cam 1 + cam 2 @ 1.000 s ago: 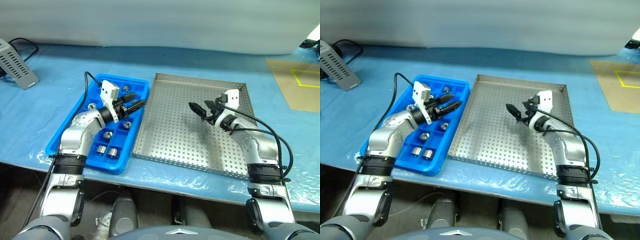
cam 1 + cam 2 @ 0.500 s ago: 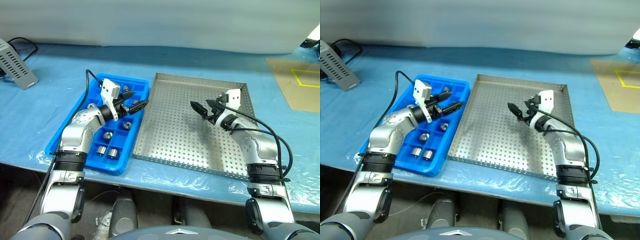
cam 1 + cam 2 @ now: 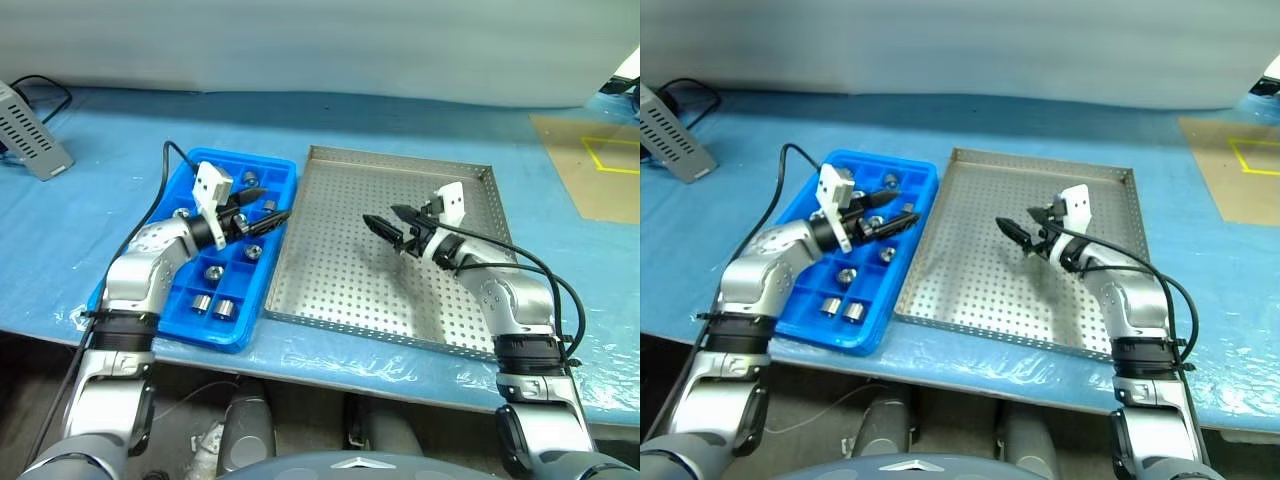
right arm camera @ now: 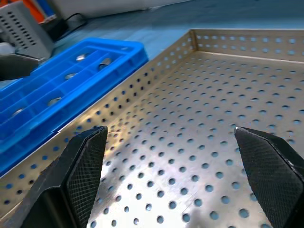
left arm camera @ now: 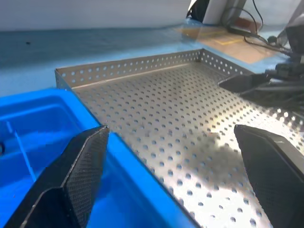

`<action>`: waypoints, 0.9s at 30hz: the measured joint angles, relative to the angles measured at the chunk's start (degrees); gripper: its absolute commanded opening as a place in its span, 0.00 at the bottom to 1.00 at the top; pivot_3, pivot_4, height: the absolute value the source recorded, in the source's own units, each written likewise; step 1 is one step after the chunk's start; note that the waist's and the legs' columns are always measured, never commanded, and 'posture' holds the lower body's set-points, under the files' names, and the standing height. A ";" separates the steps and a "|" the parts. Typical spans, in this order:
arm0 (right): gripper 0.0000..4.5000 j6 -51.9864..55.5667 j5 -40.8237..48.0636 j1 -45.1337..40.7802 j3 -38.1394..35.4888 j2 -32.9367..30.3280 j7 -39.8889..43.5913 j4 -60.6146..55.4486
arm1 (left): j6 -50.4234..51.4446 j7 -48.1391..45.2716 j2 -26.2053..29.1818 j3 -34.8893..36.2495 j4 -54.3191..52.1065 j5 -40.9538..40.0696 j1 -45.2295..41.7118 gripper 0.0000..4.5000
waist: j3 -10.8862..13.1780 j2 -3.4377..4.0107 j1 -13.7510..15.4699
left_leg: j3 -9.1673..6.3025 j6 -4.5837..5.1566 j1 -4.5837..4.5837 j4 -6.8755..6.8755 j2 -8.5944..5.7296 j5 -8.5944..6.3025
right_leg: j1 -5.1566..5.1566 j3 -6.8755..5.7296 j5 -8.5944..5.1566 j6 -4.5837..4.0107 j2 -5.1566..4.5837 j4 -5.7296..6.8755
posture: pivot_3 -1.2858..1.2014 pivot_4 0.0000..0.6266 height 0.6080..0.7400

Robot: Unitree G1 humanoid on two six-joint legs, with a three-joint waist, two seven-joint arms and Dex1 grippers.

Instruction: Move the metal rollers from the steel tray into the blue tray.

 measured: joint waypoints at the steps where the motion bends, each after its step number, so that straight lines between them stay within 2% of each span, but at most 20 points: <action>1: 1.00 0.36 0.34 0.35 -0.02 -0.45 0.49 -0.19 | 0.38 -0.05 0.42 0.10 -0.02 -0.13 0.63 0.99 | 0.00 0.00 0.01 | 0.00 0.00 0.00 0.02 0.00 0.00 | 0.00 0.00 0.00 0.00 0.00 0.01 | 0.48 0.24 1.00; 19: 1.00 0.85 1.87 0.07 -0.14 -1.08 0.58 -0.14 | 0.30 1.70 -1.66 0.80 -0.62 -0.61 -0.86 0.99 | 0.00 0.01 0.13 | 0.01 0.02 0.11 0.04 0.01 -0.01 | 0.16 0.00 0.01 0.01 -0.01 -0.03 | 0.48 0.24 1.00; 27: 1.00 0.57 2.14 1.11 -0.26 1.01 -1.14 -1.15 | 0.32 2.56 -2.14 0.77 -0.72 -0.60 -0.84 0.99 | 0.00 0.01 0.23 | 0.01 0.02 0.10 0.04 0.00 -0.01 | 0.16 0.00 0.01 0.01 -0.02 -0.03 | 0.50 0.24 1.00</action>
